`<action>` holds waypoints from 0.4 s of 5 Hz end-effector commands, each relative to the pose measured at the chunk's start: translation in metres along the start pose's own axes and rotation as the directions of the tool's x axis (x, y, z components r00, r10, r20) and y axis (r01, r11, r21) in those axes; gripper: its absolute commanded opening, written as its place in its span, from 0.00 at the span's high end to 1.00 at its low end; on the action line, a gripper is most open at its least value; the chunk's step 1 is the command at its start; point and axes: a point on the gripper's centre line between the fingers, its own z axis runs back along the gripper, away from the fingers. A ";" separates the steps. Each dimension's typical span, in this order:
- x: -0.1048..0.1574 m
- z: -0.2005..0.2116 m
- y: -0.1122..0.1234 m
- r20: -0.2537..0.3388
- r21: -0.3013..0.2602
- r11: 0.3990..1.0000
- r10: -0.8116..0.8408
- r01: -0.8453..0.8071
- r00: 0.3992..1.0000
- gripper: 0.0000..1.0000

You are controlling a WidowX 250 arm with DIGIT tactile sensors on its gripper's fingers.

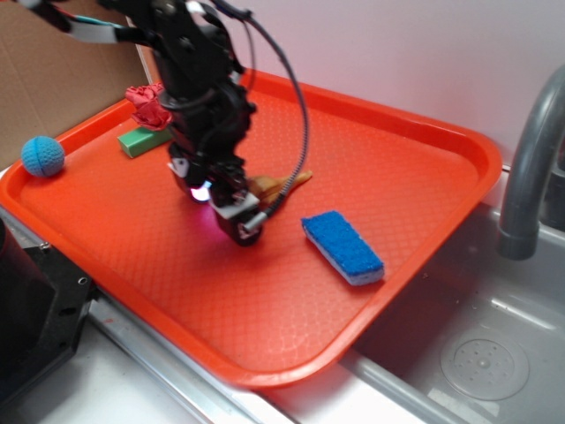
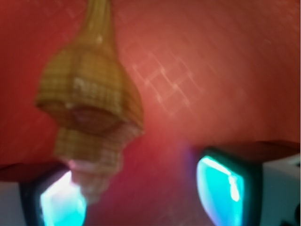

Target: Grab the shell.

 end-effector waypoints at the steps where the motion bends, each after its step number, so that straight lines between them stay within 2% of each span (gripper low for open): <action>1: 0.013 -0.011 0.000 -0.018 0.015 1.000 0.011 -0.011 1.000 1.00; 2: 0.003 0.005 0.006 -0.001 0.020 0.999 0.038 -0.038 0.999 1.00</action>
